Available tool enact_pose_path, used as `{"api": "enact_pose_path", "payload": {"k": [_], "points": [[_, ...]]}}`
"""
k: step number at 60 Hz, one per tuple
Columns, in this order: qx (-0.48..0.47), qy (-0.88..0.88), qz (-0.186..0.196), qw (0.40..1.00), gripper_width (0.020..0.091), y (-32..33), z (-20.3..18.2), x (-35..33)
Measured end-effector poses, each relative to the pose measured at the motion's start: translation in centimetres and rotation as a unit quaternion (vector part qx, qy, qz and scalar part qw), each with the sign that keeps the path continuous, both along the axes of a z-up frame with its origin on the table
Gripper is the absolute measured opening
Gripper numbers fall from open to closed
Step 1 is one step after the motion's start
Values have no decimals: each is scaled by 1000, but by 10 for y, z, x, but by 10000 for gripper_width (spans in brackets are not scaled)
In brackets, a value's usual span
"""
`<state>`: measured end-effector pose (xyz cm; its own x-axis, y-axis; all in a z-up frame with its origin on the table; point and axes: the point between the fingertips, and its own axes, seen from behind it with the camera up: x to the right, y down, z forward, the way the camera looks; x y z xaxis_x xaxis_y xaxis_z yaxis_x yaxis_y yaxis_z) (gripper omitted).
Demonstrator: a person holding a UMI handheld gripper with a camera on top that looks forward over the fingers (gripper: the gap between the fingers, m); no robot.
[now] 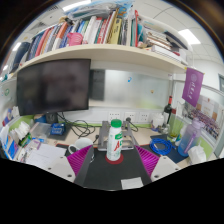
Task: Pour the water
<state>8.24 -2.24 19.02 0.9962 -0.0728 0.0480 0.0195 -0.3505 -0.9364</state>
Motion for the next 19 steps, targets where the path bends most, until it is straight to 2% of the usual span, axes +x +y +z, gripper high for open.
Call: {"api": "enact_pose_path", "payload": {"k": [19], "points": [[-25, 10, -47, 999, 814, -33, 3, 5]]}}
